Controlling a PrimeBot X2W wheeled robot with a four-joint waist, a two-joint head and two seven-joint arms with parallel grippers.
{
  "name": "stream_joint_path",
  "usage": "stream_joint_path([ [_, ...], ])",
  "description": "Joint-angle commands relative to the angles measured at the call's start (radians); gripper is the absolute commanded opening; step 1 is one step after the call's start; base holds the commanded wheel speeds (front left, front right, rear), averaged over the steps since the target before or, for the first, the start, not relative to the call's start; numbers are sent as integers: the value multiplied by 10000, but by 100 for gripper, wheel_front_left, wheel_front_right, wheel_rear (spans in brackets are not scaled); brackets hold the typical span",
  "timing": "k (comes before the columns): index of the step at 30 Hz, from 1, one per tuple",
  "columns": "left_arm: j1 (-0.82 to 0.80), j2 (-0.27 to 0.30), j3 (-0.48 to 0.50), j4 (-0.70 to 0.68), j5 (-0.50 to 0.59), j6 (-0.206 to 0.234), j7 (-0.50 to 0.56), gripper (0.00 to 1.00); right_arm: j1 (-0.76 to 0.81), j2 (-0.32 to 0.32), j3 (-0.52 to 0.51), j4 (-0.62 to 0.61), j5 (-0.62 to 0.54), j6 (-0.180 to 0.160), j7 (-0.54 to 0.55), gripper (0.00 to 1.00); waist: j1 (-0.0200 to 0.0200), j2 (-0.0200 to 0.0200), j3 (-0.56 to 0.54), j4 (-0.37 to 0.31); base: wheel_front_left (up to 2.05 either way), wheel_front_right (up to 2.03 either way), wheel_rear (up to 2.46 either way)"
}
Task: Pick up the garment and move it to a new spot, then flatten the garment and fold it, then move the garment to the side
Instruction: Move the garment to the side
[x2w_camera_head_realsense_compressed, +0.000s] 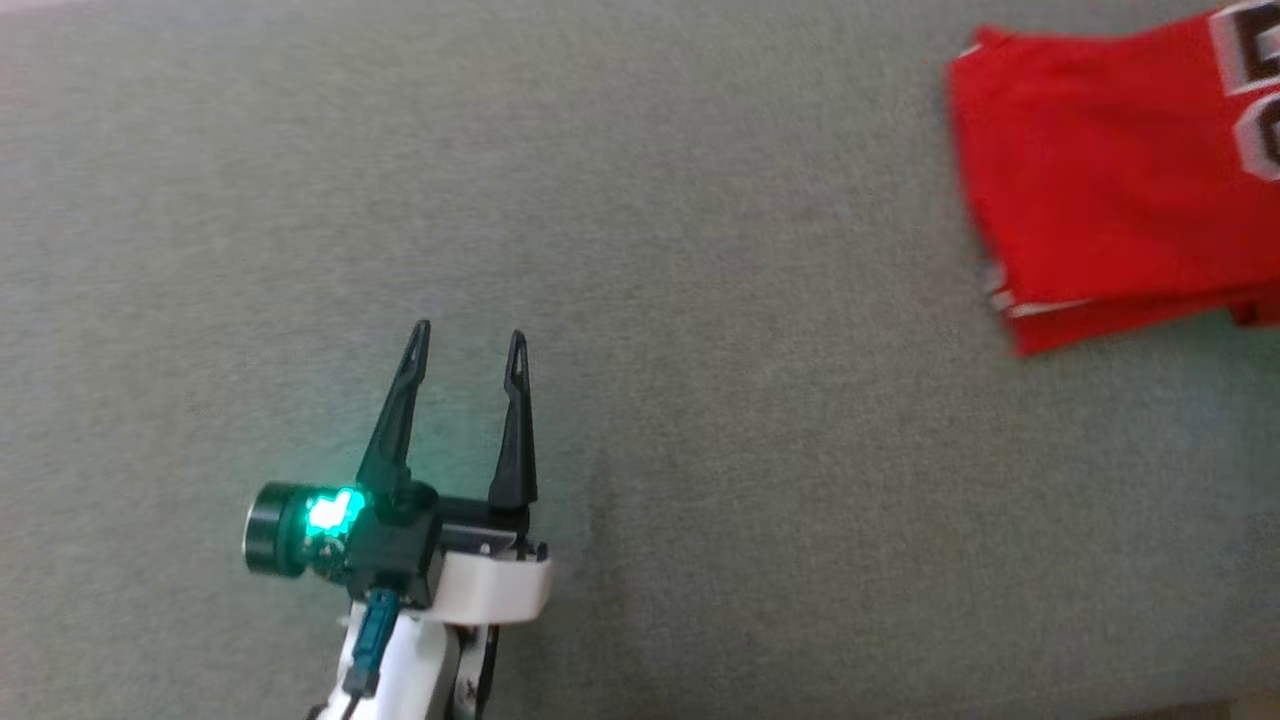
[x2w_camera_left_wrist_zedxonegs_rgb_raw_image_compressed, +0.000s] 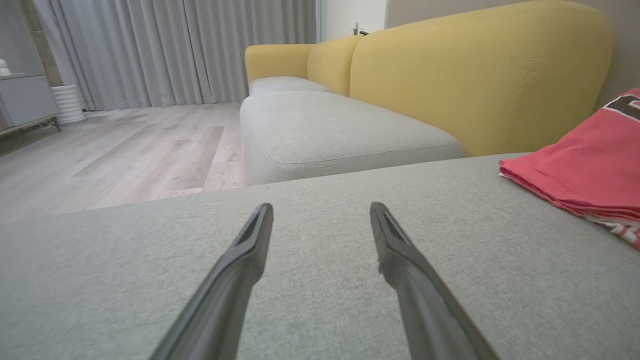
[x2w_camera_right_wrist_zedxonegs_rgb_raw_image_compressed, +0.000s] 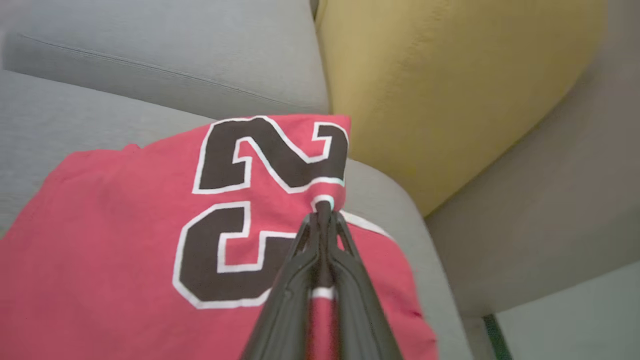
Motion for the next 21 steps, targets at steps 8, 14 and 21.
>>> stream_joint_path([
  [8,-633,-16,260,-274,258,-155,-51,100,-245,-1706,-1333,-946,-773,-9,351,100,-1,0,810,-372,0,0,0],
  [14,-642,-16,322,-310,-25,-206,-51,100,-30,-361,-2158,-1266,-1791,-9,-251,100,-1,0,389,-271,0,0,0],
  [21,-218,-16,422,-334,-625,-241,-51,100,1692,2625,-1508,-1997,-1702,-9,-961,100,-1,0,-888,33,0,0,0],
])
